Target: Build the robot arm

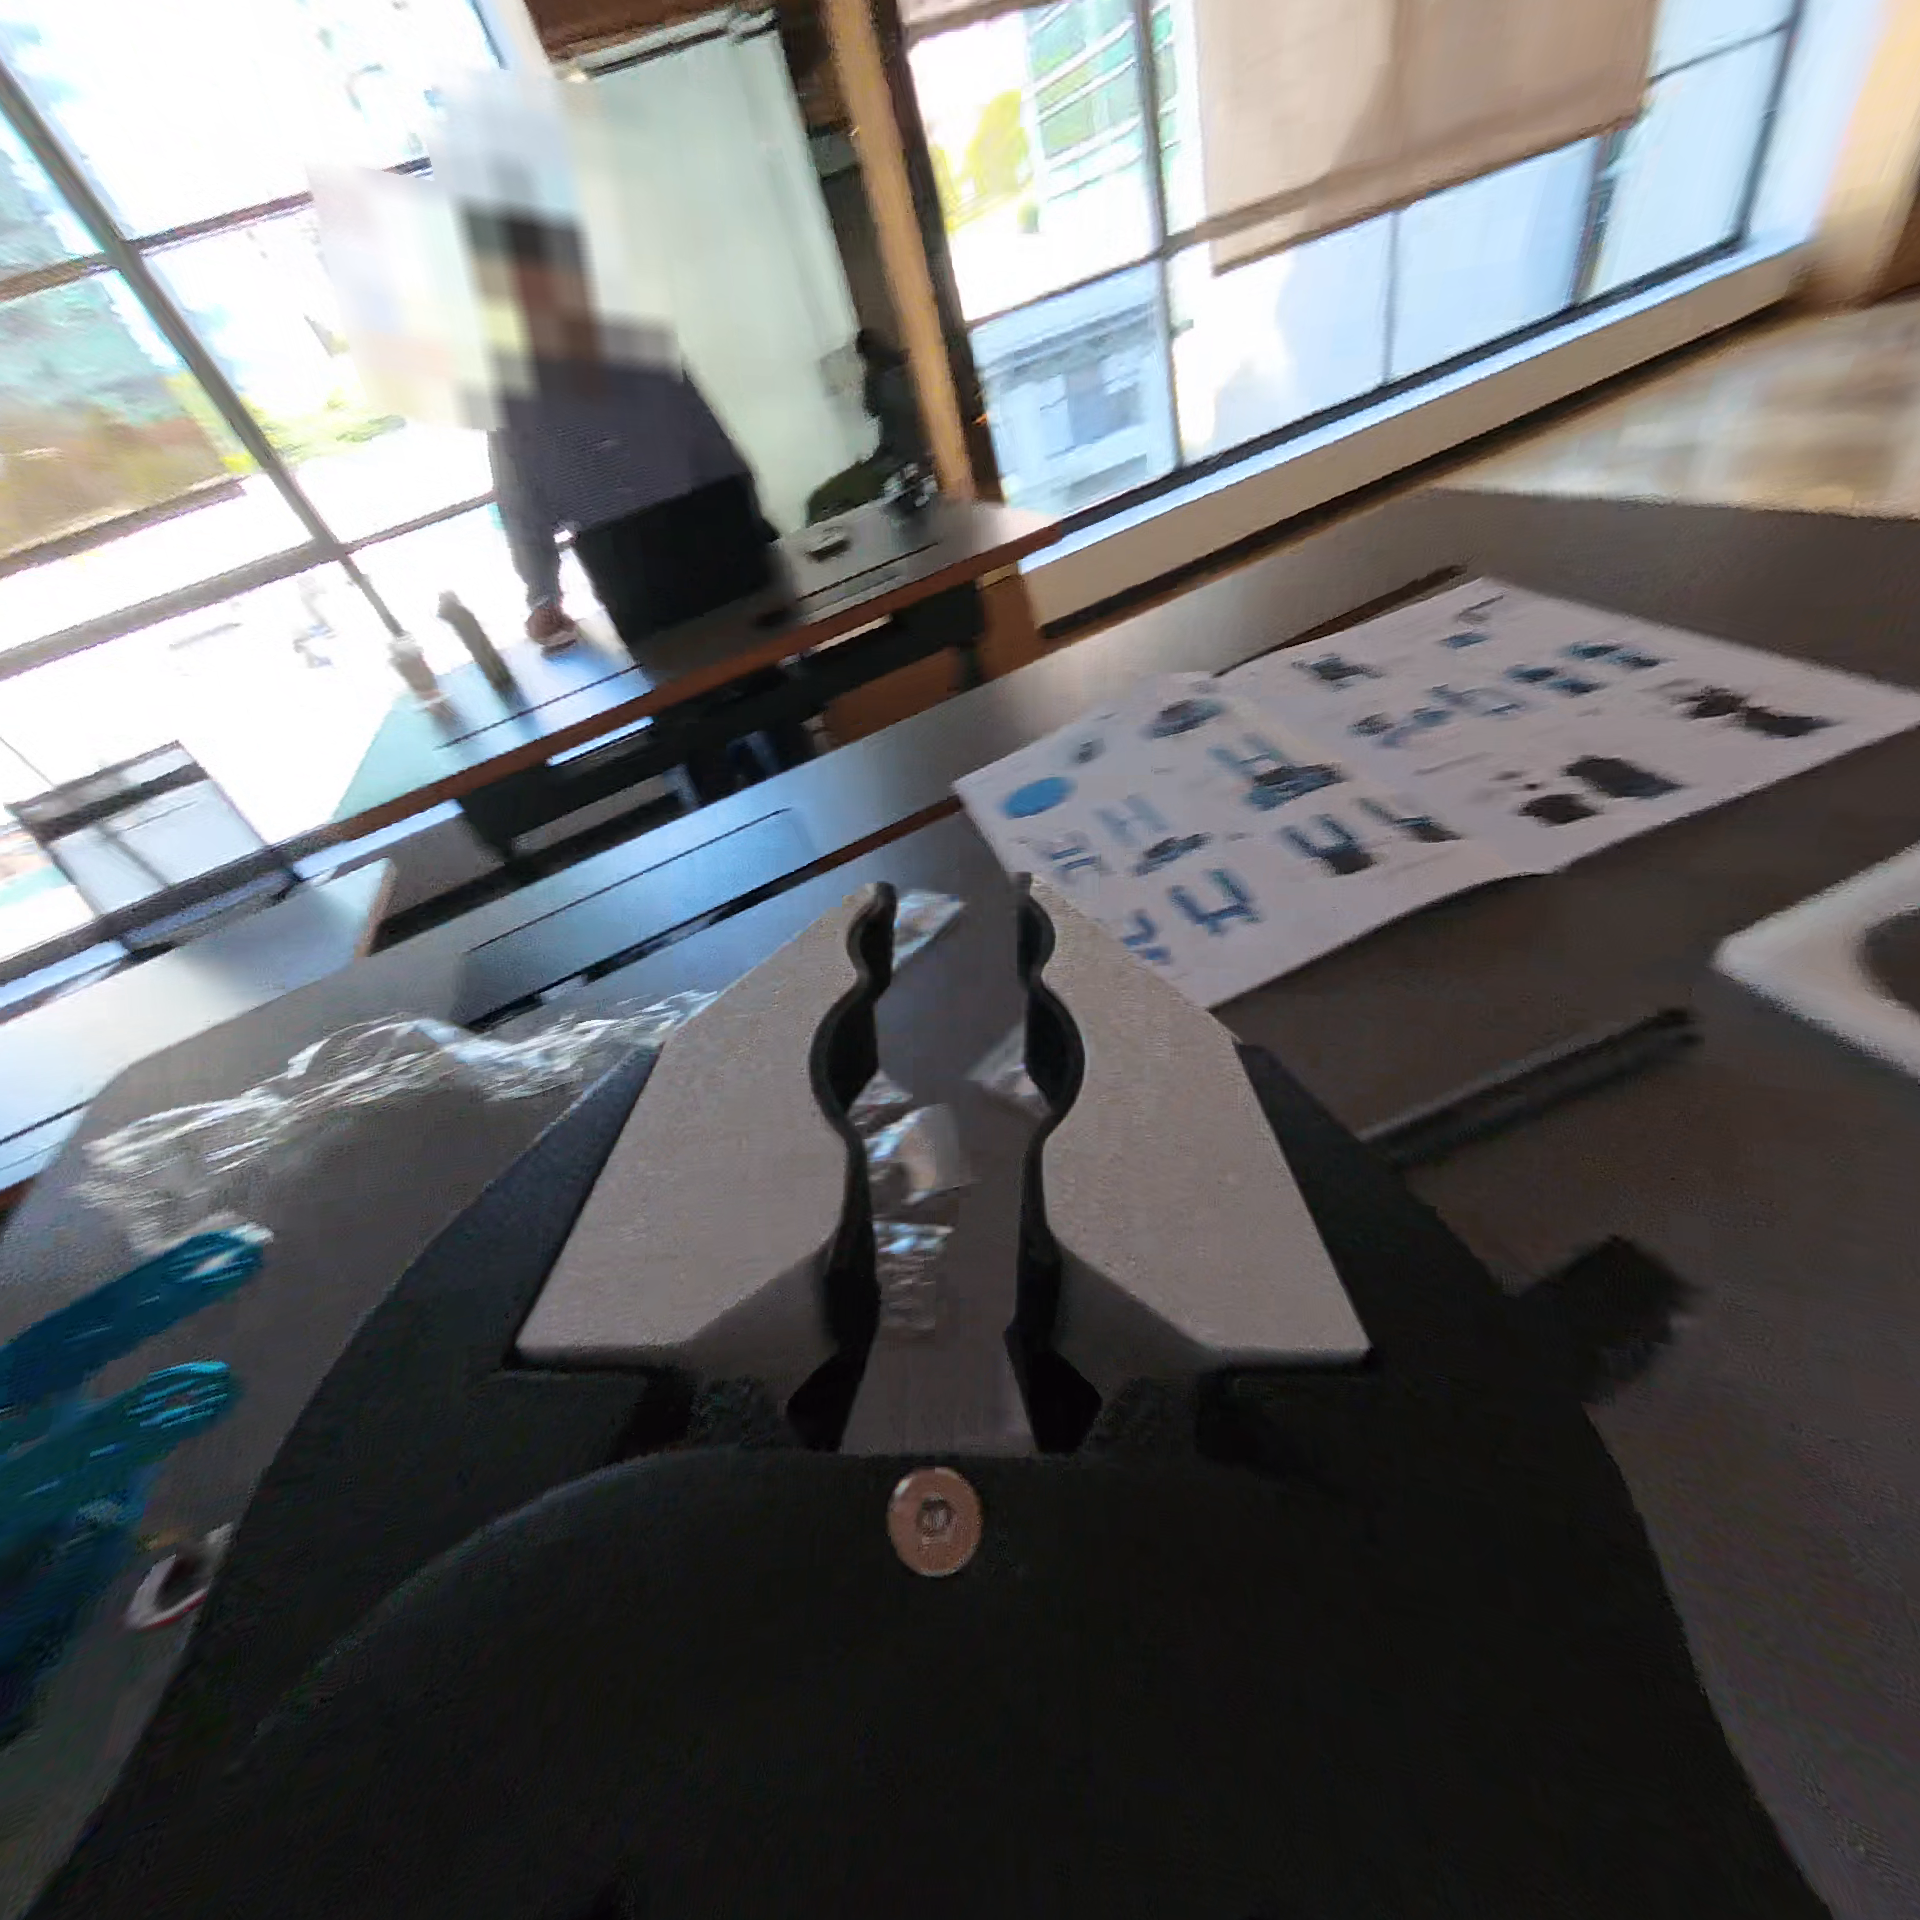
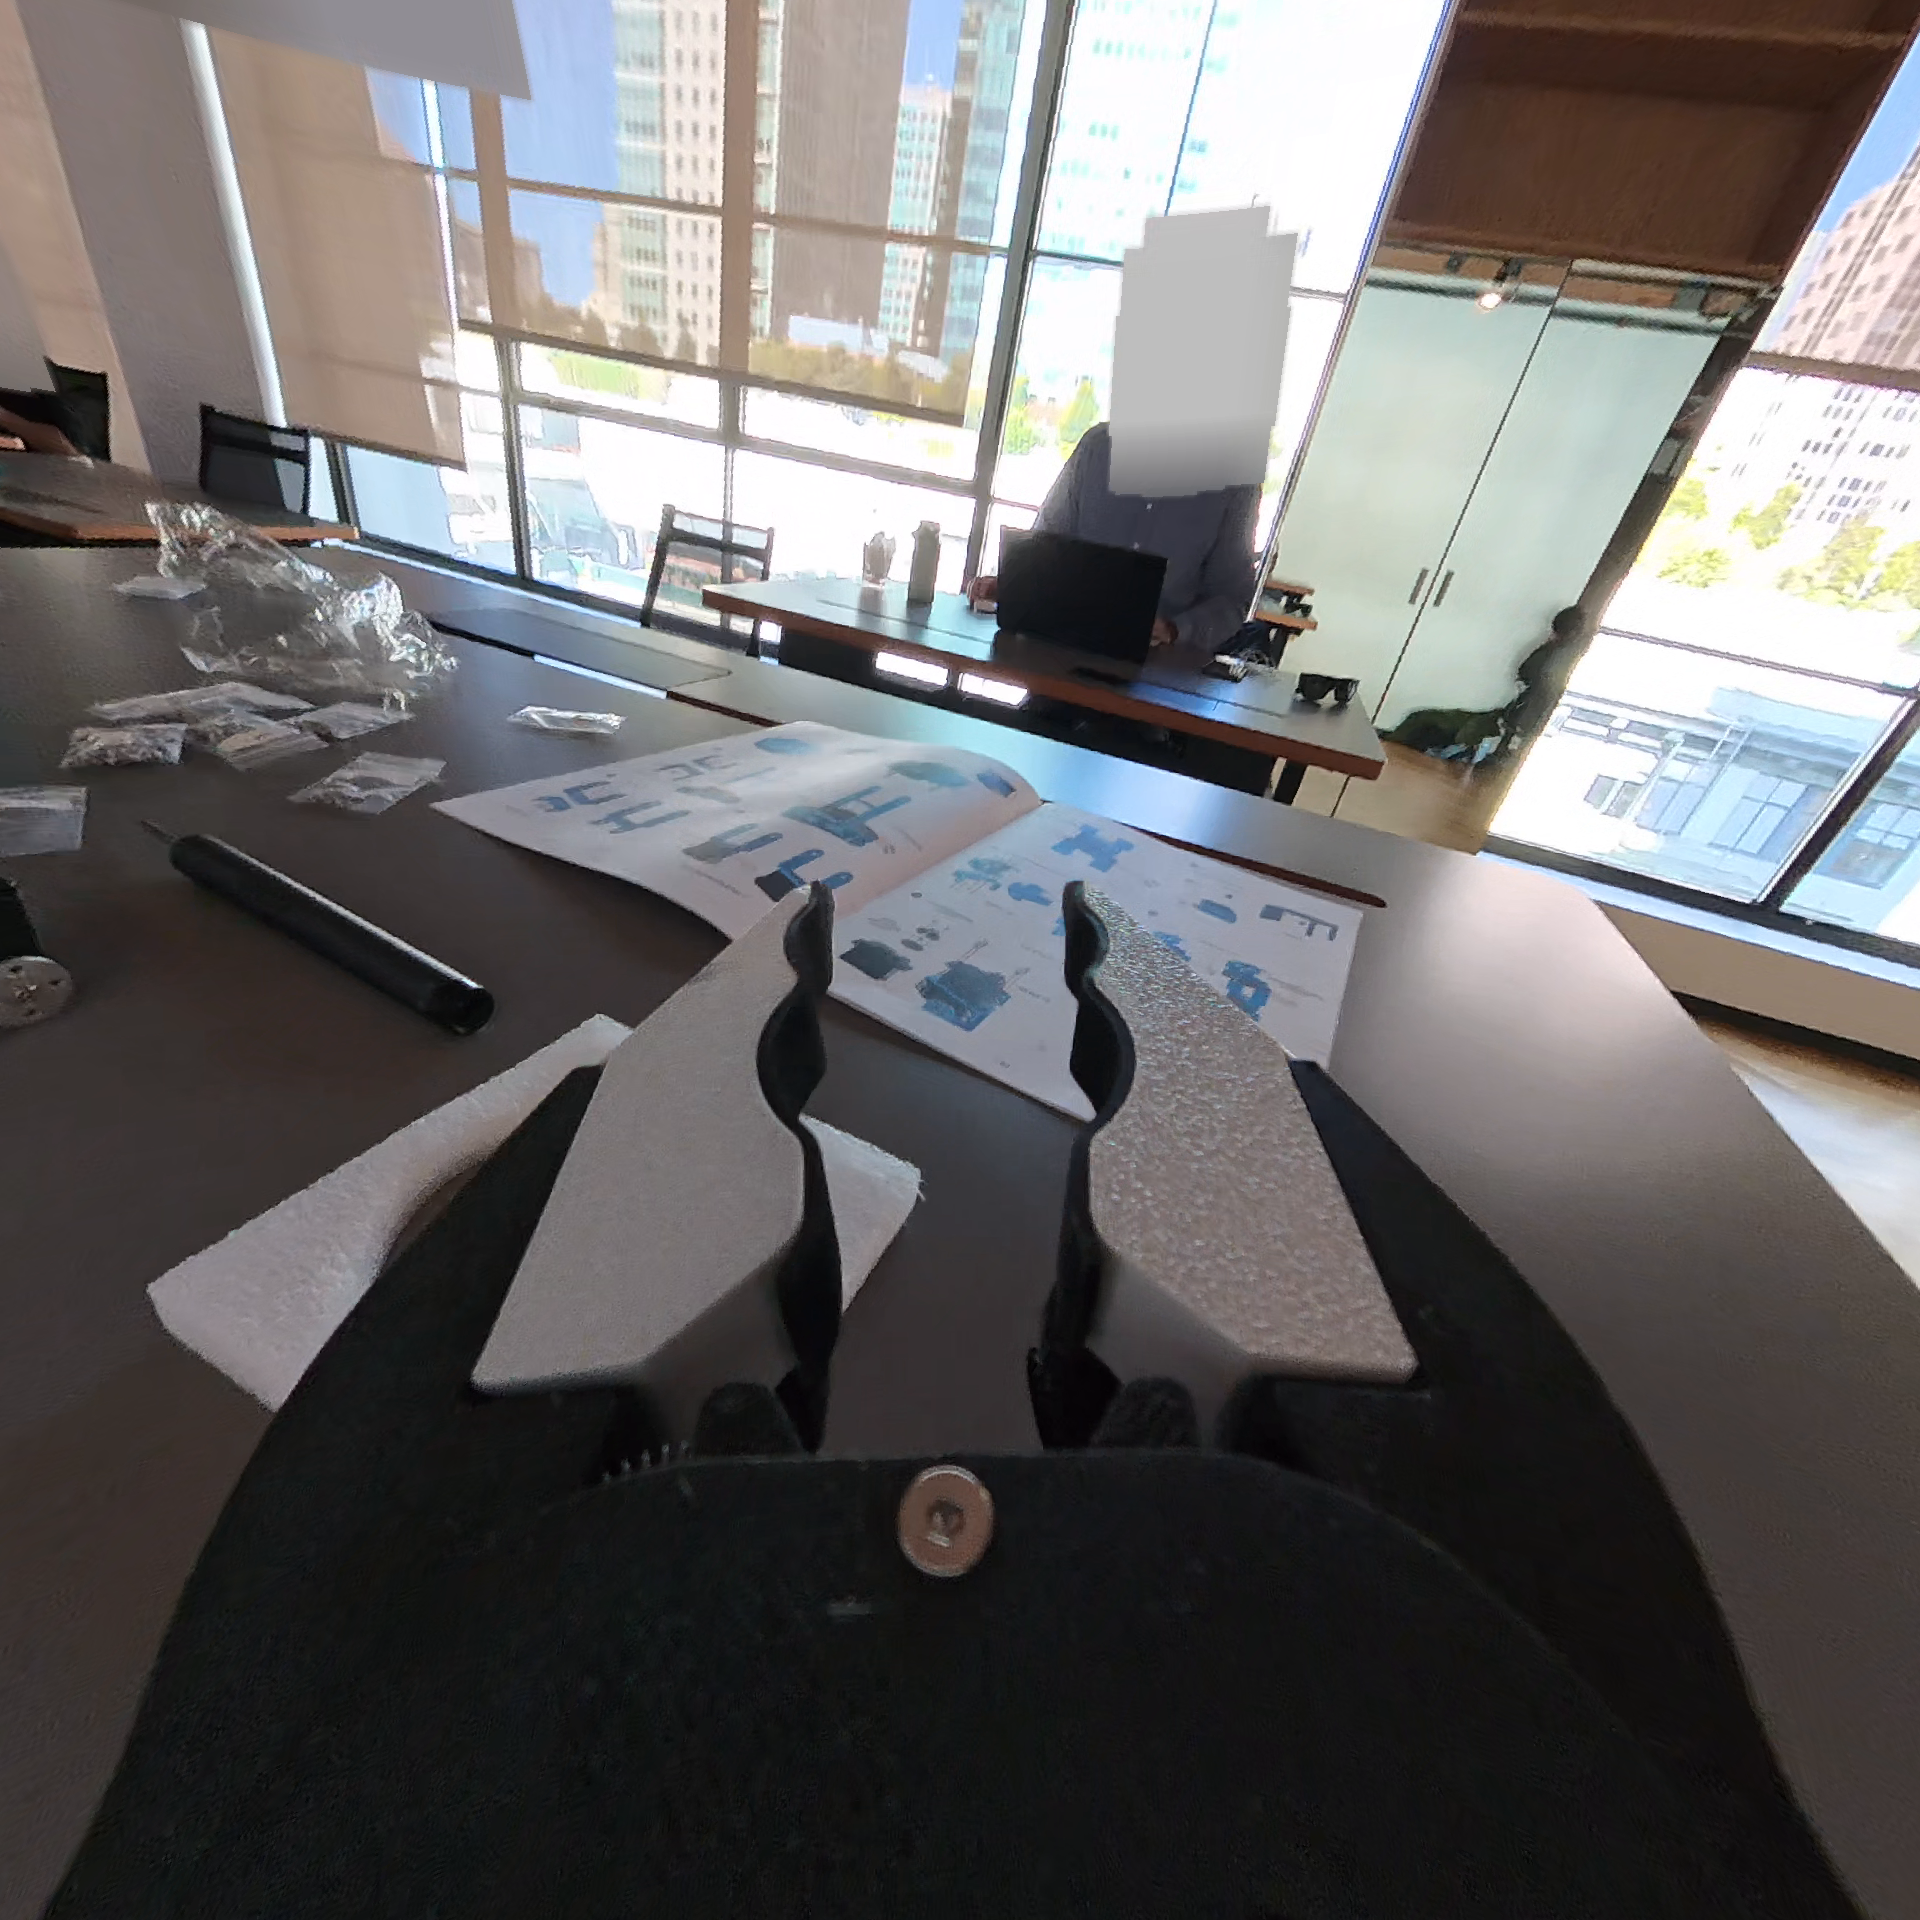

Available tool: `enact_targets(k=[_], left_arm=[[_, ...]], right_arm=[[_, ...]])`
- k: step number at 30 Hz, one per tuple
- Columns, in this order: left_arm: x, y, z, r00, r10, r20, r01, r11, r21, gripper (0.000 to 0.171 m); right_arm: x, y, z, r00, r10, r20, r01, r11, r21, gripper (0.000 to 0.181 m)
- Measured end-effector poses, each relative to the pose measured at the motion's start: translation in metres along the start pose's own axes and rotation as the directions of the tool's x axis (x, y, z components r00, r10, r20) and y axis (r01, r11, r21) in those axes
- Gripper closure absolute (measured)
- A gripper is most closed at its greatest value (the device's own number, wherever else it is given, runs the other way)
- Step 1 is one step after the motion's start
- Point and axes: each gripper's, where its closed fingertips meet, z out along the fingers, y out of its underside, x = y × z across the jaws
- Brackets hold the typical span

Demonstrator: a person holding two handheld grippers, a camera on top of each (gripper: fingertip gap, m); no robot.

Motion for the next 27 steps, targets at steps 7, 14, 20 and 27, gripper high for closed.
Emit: enact_targets(k=[7, 14, 20, 27], left_arm=[[-0.048, -0.019, -0.009, 0.959, -0.275, -0.063, 0.274, 0.961, -0.036, 0.145], [-0.083, -0.007, -0.028, 0.976, -0.197, 0.093, 0.203, 0.978, -0.057, 0.151], [-0.087, -0.022, -0.043, 0.967, -0.247, 0.06, 0.247, 0.969, 0.016, 0.16], [-0.078, -0.015, -0.035, 0.973, -0.23, 0.001, 0.23, 0.973, -0.018, 0.171]], right_arm=[[0.017, 0.015, 0.004, 0.996, -0.017, -0.083, 0.01, 0.997, -0.08, 0.131], [0.014, 0.02, 0.008, 0.997, -0.037, -0.062, 0.03, 0.994, -0.109, 0.131], [0.015, 0.025, 0.011, 0.998, -0.024, -0.052, 0.017, 0.991, -0.135, 0.134], [0.013, 0.025, 0.01, 0.999, -0.036, -0.04, 0.03, 0.99, -0.137, 0.141]])
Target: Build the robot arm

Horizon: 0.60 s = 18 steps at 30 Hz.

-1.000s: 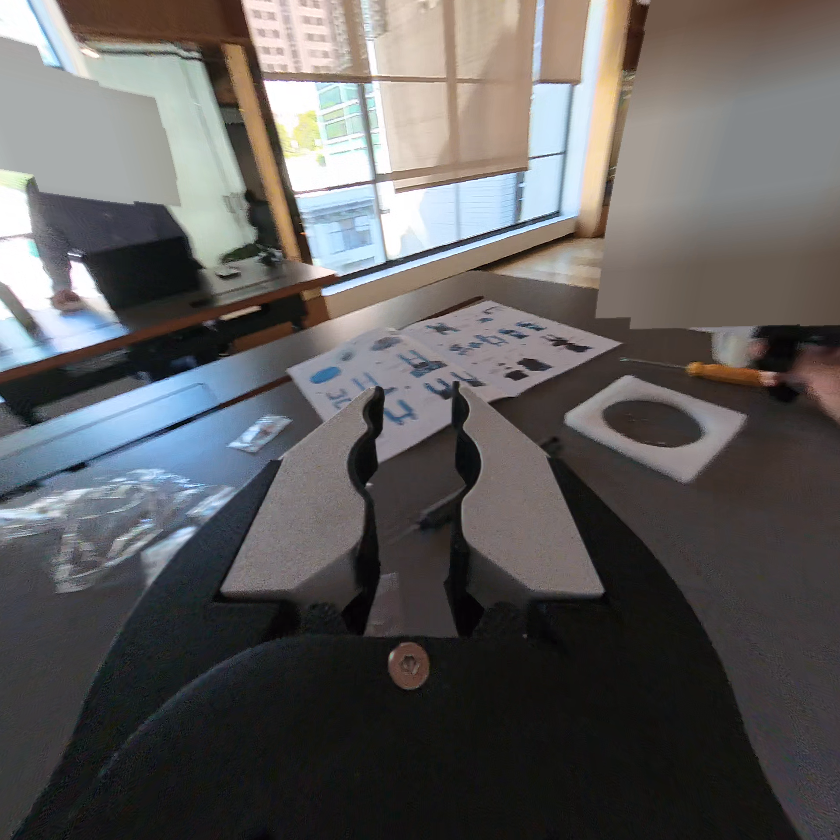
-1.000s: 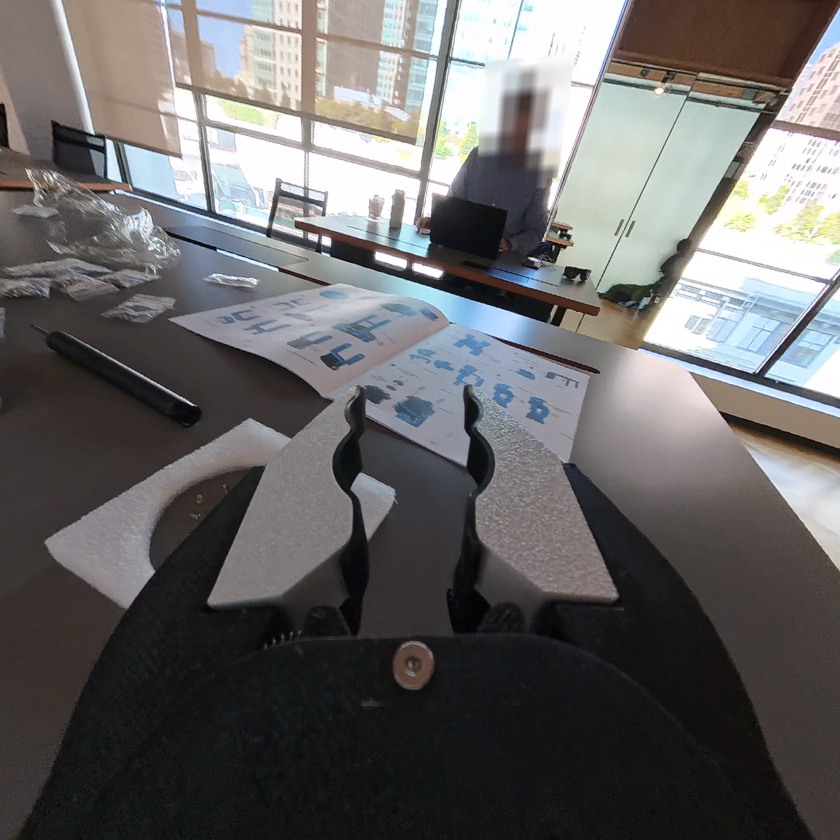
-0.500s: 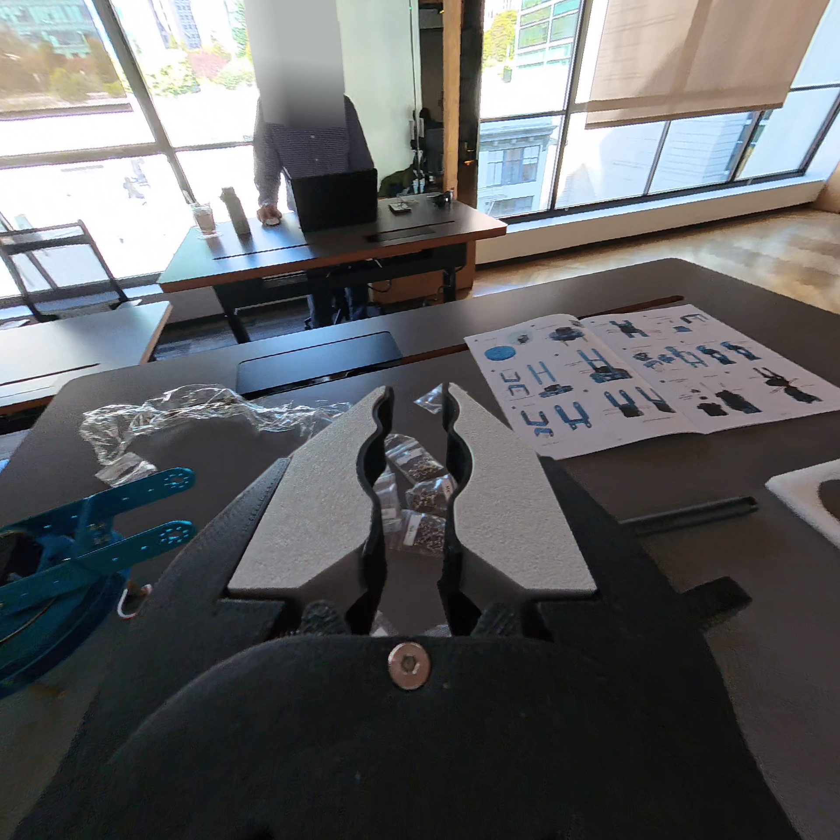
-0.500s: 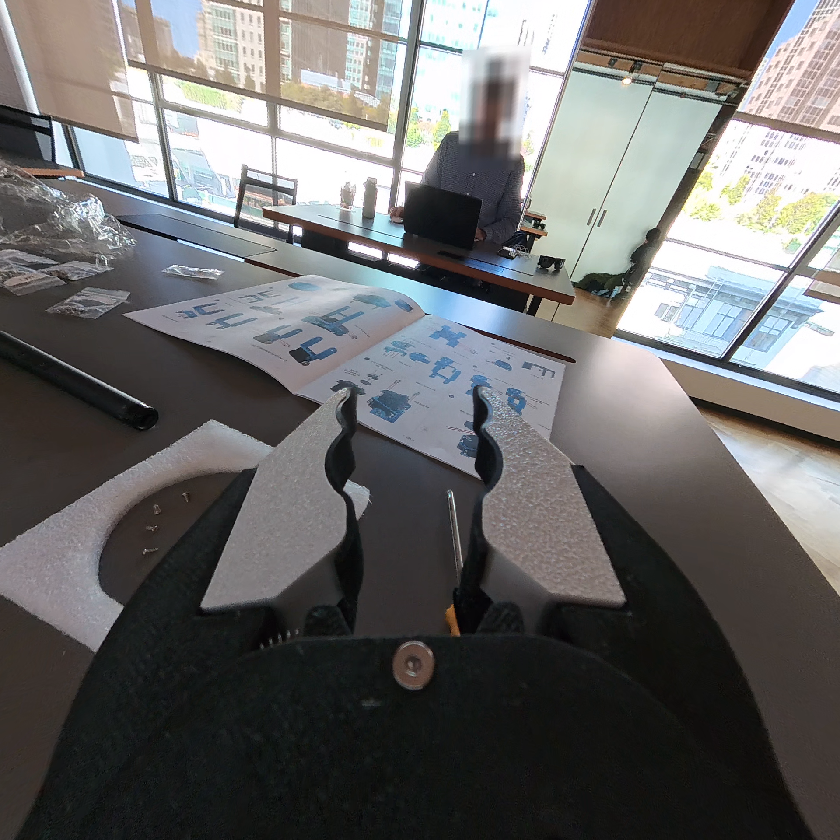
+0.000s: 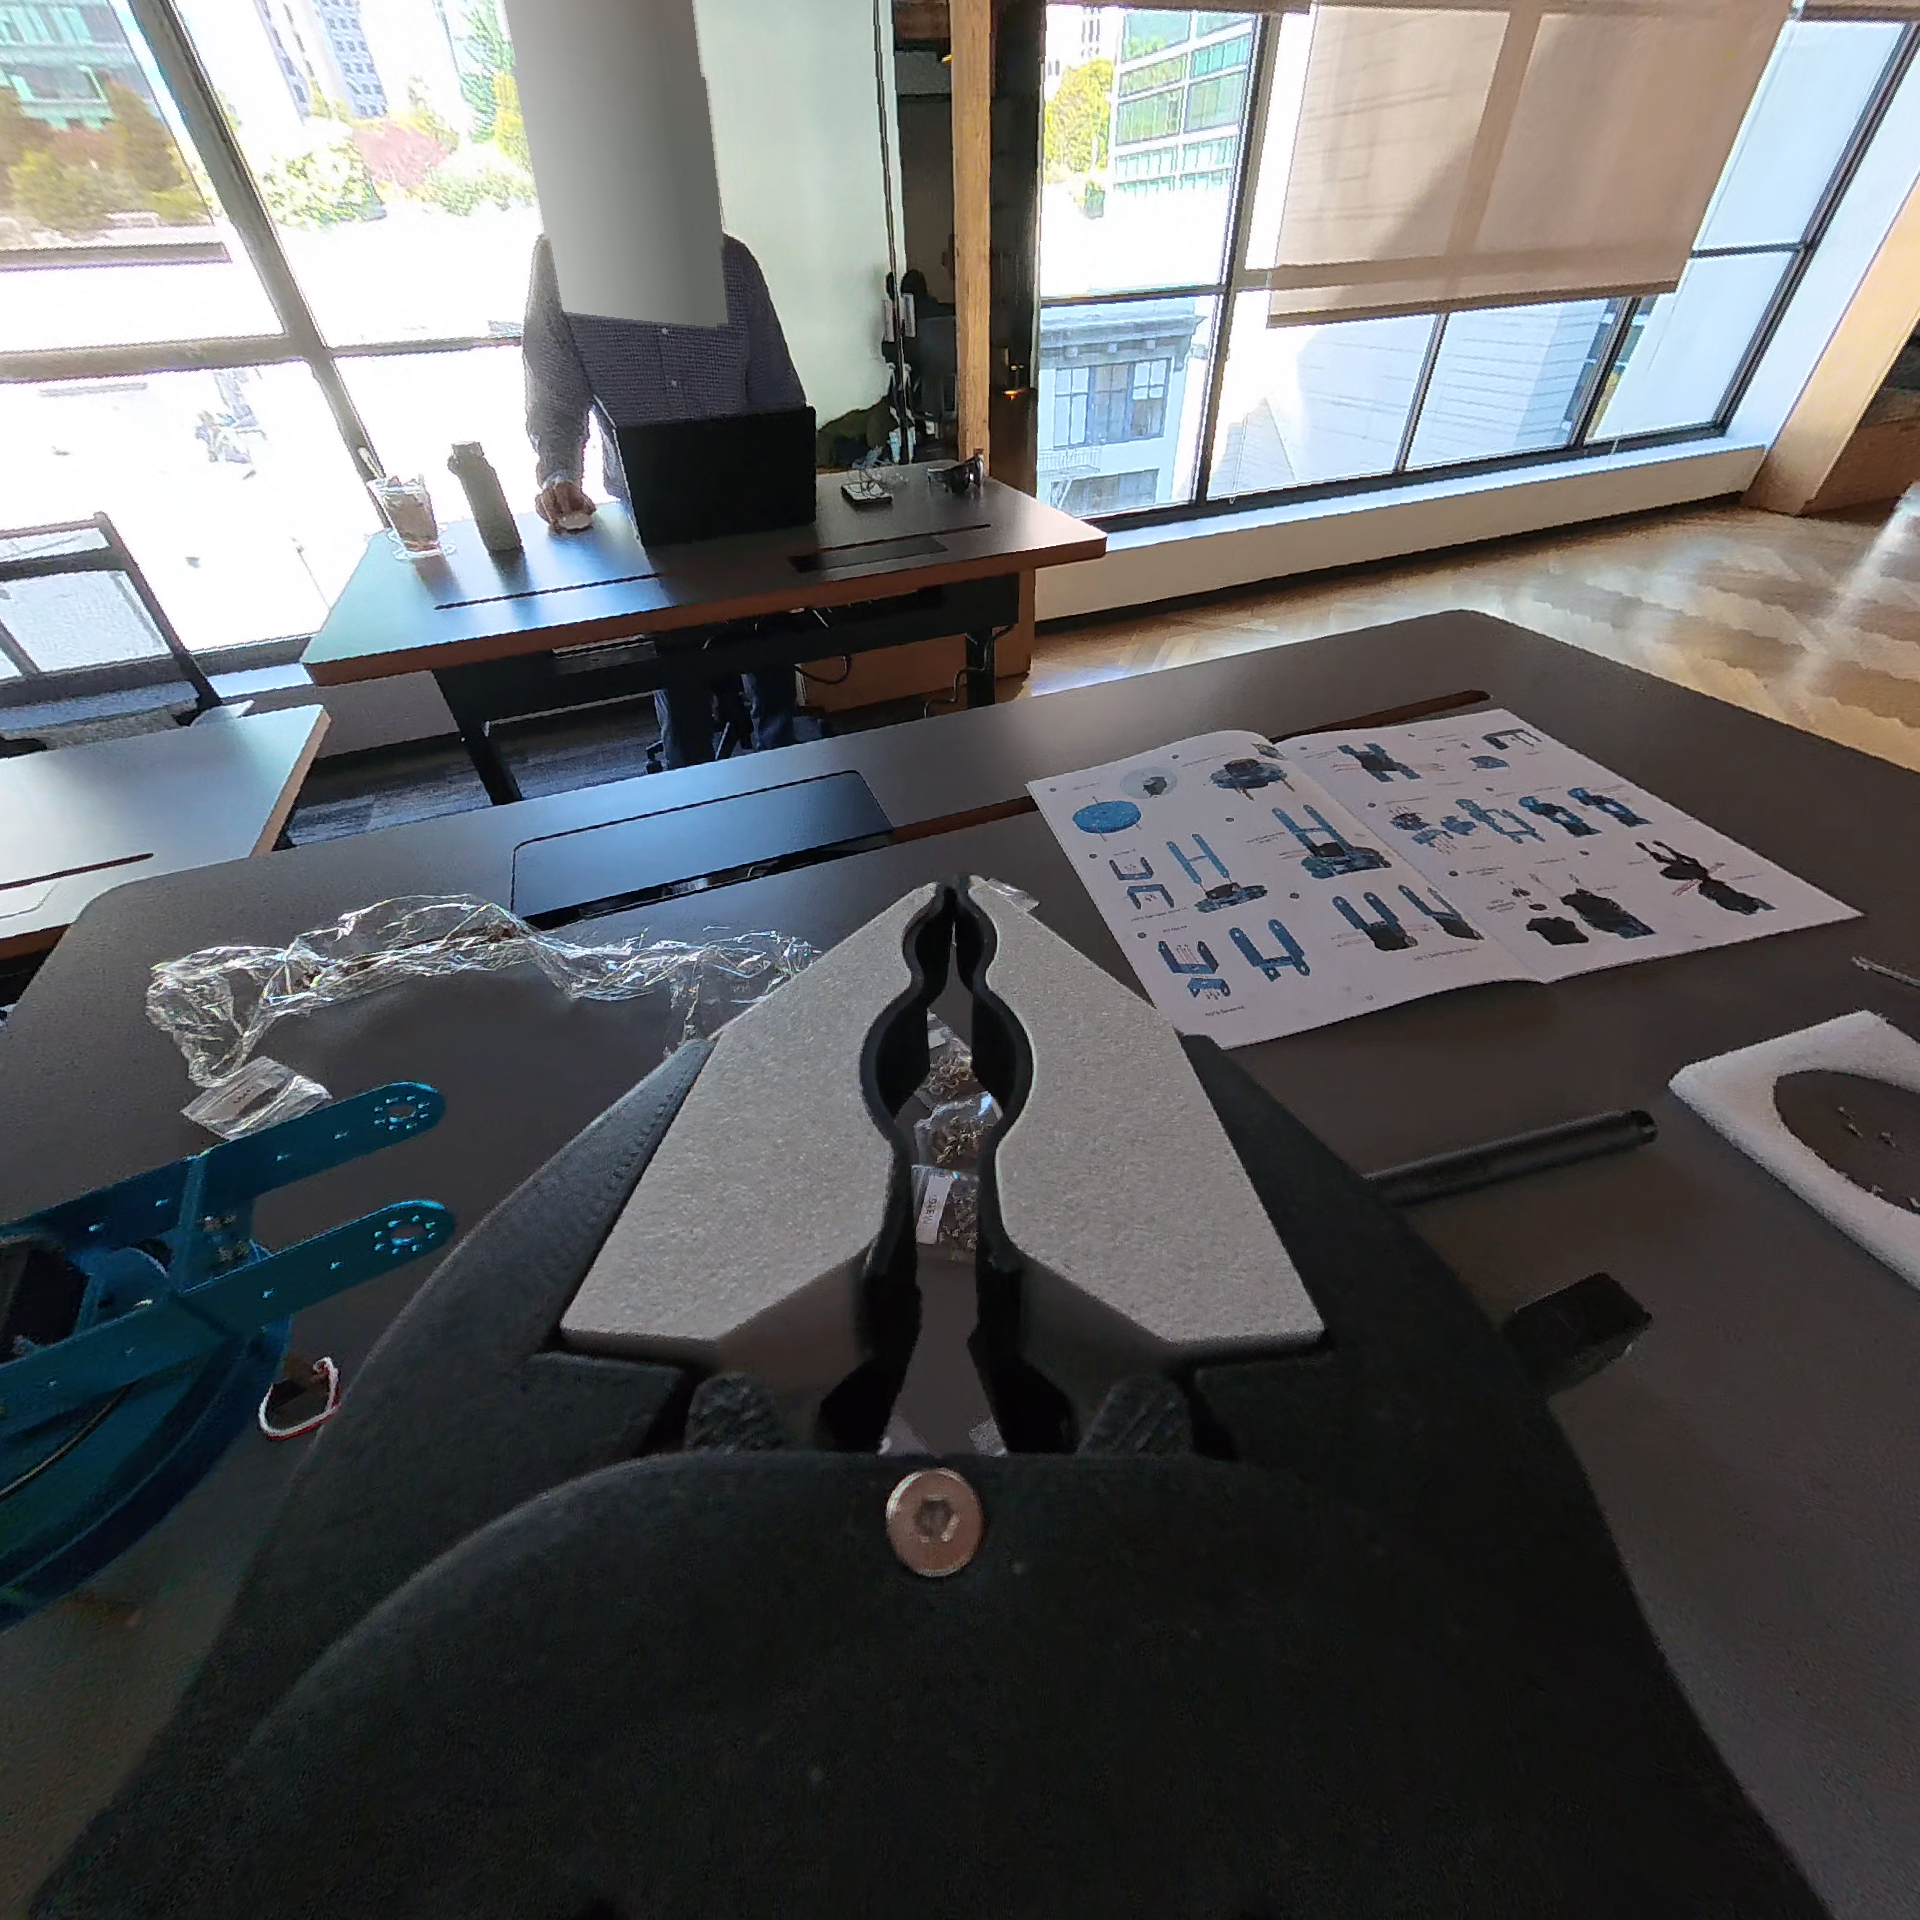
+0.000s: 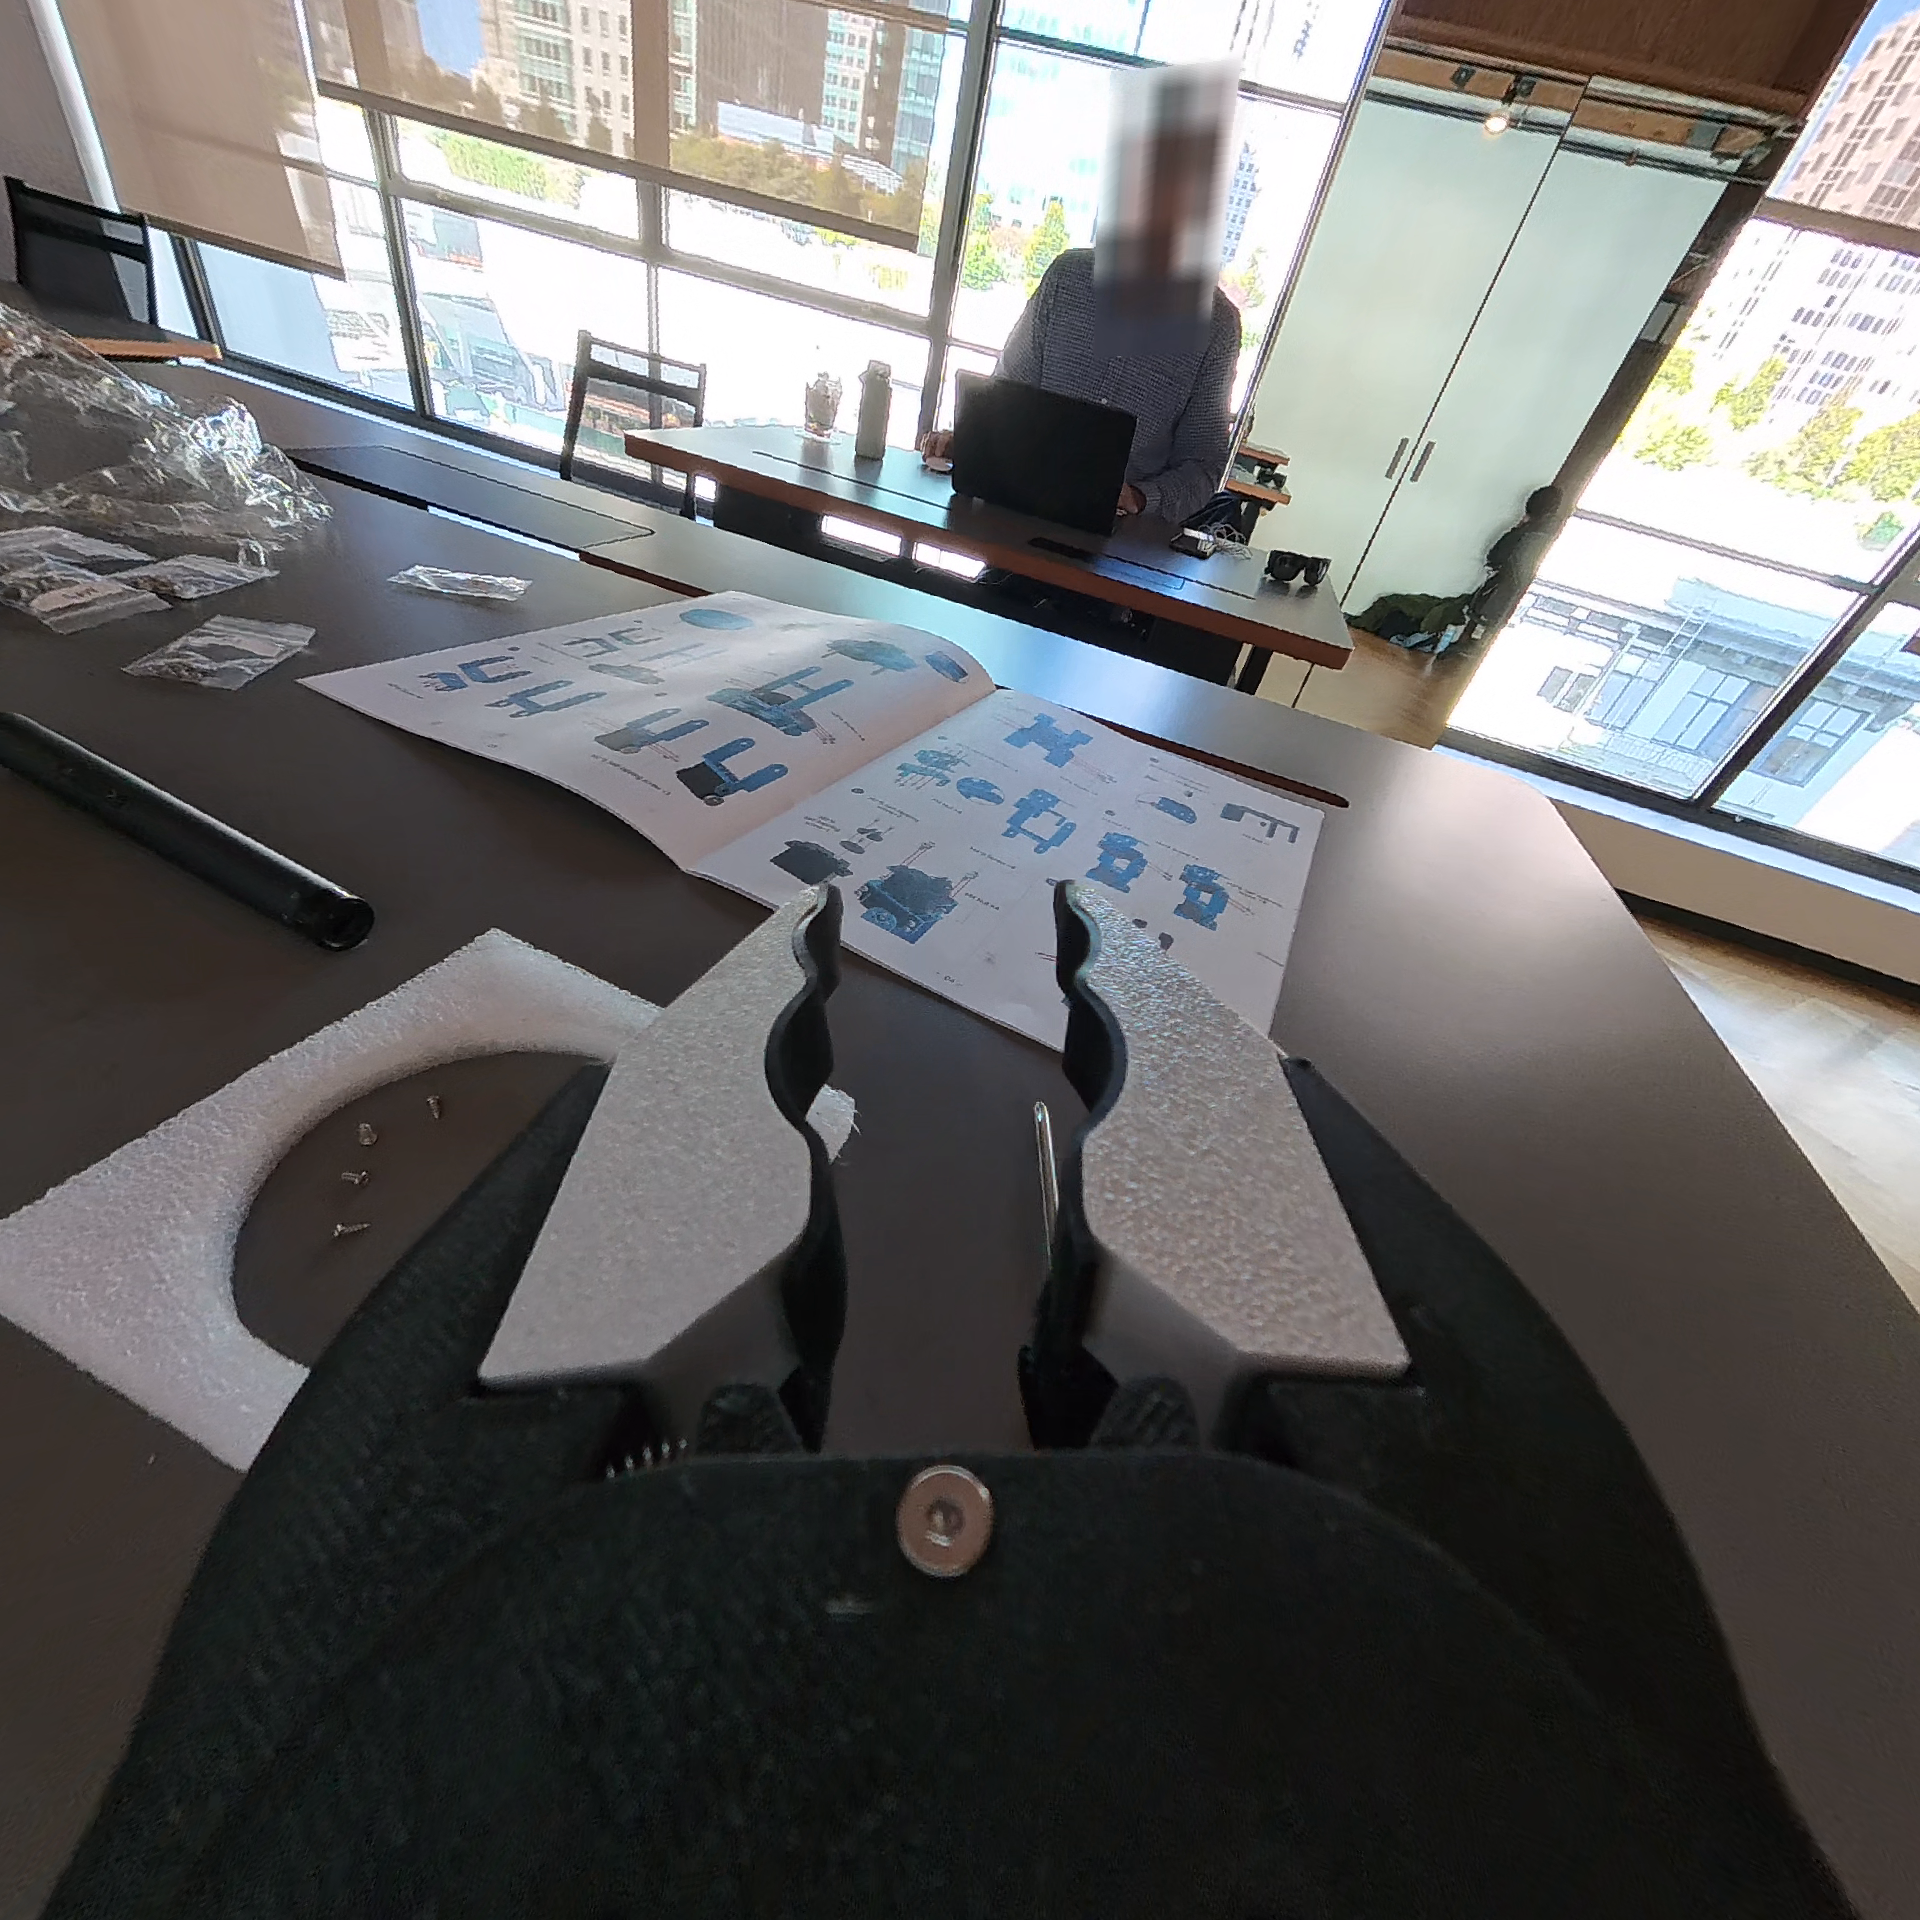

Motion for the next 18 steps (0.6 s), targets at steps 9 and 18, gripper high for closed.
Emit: enact_targets(k=[9, 18], left_arm=[[0.013, 0.014, 0.013, 0.998, -0.008, -0.066, 0.004, 0.998, -0.066, 0.171], [0.016, 0.019, 0.013, 0.997, -0.012, -0.08, 0.005, 0.996, -0.087, 0.168]], right_arm=[[-0.001, 0.001, -0.001, 1.0, -0.011, -0.002, 0.011, 1.0, -0.006, 0.144], [-0.018, 0.0, -0.002, 0.995, -0.066, 0.074, 0.068, 0.998, -0.013, 0.181]])
